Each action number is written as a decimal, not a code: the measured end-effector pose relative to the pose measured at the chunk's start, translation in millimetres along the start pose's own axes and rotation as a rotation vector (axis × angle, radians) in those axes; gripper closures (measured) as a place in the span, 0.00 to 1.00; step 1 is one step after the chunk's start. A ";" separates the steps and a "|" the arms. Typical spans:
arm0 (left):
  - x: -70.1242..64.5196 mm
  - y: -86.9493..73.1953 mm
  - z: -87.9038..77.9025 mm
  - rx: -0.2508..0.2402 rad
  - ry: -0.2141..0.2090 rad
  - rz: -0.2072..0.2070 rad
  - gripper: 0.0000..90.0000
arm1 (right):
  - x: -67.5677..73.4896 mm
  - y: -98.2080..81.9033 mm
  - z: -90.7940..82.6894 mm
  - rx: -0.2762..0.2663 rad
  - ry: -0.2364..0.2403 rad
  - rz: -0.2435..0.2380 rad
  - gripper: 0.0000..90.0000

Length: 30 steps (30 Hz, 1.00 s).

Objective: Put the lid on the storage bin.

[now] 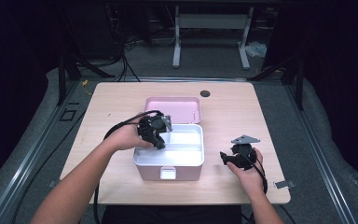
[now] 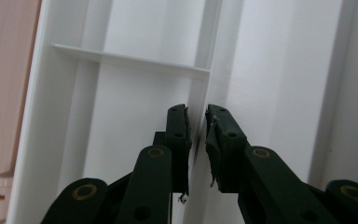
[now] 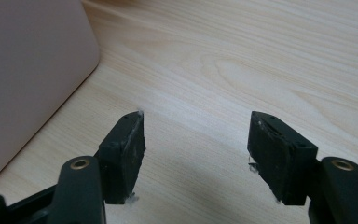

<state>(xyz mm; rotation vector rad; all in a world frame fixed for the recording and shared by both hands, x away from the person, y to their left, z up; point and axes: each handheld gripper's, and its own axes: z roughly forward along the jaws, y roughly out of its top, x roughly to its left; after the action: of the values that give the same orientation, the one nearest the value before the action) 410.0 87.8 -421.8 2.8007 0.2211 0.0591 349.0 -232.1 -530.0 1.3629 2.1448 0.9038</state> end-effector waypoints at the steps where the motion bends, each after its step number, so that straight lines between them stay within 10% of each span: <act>1: 0.2 -2.4 -0.6 -0.012 -0.001 -0.008 0.86 | 0.5 0.2 0.1 -0.002 0.004 0.002 0.40; 13: -2.1 -22.9 0.0 -0.133 0.003 -0.124 0.87 | 2.4 1.9 2.6 -0.001 0.000 -0.012 0.40; 30: -6.6 -7.6 8.9 -0.169 0.009 -0.097 0.89 | 1.5 3.3 3.4 -0.002 0.008 -0.007 0.40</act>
<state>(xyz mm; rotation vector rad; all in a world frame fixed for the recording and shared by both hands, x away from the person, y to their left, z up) 403.0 90.9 -432.8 2.6183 0.3380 0.0639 352.6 -228.7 -530.0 1.3516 2.1531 0.9102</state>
